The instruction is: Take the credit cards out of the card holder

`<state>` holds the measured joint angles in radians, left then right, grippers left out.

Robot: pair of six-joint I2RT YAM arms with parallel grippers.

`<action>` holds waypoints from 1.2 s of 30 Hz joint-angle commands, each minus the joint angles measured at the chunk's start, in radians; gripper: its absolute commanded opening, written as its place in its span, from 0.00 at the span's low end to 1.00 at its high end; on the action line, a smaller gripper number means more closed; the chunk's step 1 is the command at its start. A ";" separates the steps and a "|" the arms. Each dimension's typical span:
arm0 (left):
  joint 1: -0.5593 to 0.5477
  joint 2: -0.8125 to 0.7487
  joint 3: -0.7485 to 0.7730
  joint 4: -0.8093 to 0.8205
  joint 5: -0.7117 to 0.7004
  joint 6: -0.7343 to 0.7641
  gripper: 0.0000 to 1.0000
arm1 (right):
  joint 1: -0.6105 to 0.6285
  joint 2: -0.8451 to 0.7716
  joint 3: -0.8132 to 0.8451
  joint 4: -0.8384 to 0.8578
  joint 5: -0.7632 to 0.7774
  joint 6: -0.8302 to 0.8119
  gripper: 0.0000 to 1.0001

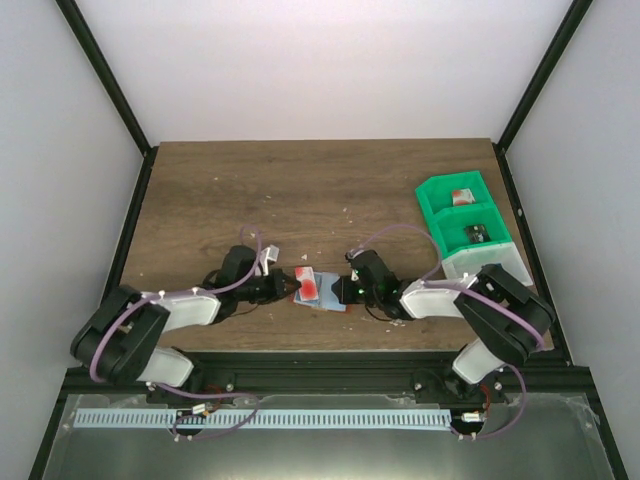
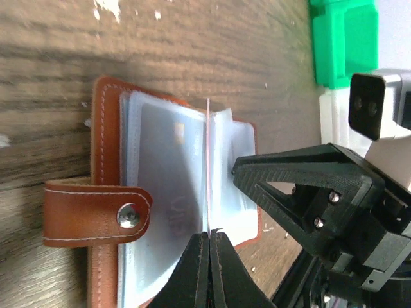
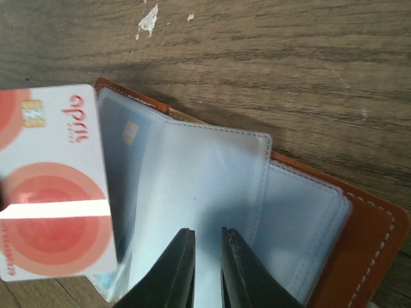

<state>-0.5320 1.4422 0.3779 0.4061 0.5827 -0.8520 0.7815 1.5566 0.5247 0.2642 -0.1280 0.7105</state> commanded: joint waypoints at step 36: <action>-0.018 -0.444 -0.170 0.401 -0.021 -0.431 0.00 | 0.068 -0.416 -0.101 0.336 -0.223 0.430 0.39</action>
<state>-0.5426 0.9958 0.2142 0.7467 0.5510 -1.2728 0.8402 1.1370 0.3691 0.5503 -0.3489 1.1294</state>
